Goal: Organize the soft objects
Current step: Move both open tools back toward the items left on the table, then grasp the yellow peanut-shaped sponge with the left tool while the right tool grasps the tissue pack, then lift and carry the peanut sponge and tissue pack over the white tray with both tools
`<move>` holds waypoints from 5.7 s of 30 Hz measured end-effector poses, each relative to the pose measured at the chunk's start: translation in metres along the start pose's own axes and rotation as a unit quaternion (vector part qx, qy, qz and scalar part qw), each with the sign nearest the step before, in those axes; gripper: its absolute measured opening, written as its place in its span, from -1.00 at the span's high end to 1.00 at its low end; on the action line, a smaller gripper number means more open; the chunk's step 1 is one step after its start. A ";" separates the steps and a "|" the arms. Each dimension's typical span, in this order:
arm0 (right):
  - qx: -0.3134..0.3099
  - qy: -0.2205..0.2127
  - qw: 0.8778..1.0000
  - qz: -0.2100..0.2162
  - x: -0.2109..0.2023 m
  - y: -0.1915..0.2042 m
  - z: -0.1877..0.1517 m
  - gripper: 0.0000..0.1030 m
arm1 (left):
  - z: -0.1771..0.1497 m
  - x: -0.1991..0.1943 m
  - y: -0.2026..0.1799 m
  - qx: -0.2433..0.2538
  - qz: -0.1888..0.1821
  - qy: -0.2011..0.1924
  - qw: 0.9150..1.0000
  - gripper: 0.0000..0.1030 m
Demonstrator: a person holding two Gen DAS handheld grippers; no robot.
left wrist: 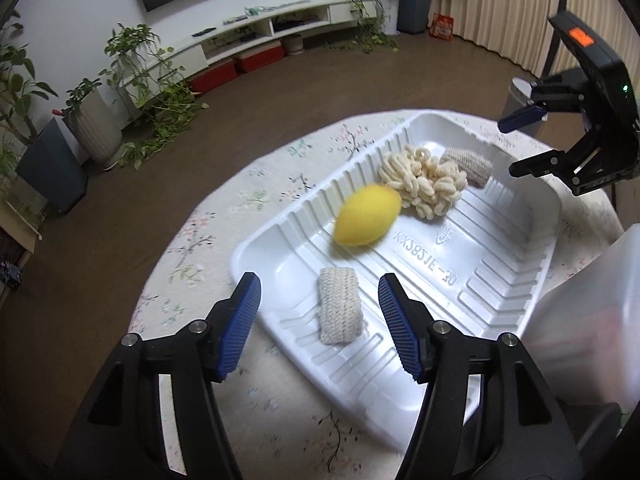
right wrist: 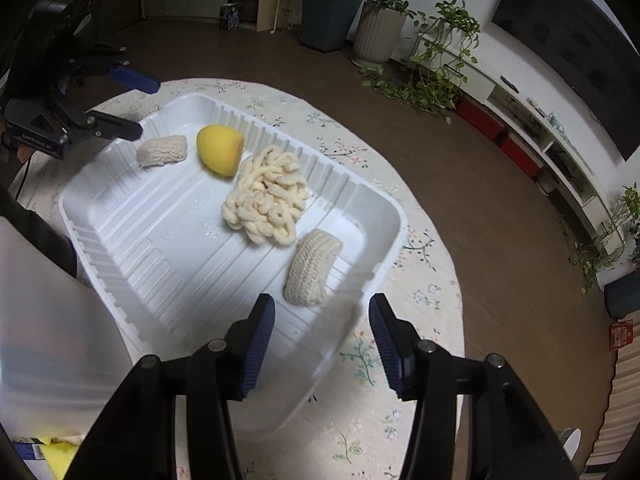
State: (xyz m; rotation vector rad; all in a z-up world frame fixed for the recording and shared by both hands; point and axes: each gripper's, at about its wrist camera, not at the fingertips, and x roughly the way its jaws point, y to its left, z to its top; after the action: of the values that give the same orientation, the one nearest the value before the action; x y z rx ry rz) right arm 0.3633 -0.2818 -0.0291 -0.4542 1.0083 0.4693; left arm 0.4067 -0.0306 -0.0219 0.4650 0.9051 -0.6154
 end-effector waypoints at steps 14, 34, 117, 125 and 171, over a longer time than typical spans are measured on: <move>0.059 -0.038 0.997 -0.027 -0.090 -0.008 -0.057 -0.02 | -0.072 -0.091 0.001 -0.049 0.034 -0.025 0.998 -0.17; 0.092 -0.126 0.986 0.050 -0.181 0.185 -0.179 -0.16 | -0.220 -0.198 -0.130 -0.109 0.067 -0.022 0.992 -0.19; 0.145 -0.099 0.983 0.055 -0.172 0.219 -0.204 -0.06 | -0.233 -0.178 -0.174 -0.186 0.037 -0.005 0.982 0.46; 0.127 -0.090 0.988 -0.009 -0.198 0.146 -0.191 -0.06 | -0.203 -0.195 -0.122 -0.171 0.067 -0.010 0.983 0.46; -0.034 -0.001 0.999 0.029 0.022 0.032 0.024 -0.06 | -0.005 0.031 -0.028 0.019 -0.003 0.067 0.998 0.35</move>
State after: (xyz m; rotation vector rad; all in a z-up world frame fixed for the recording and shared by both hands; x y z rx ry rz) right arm 0.3716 -0.2383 -0.0422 -0.4857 1.0072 0.5575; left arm 0.3996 -0.0576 -0.0541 0.5421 1.0241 -0.6127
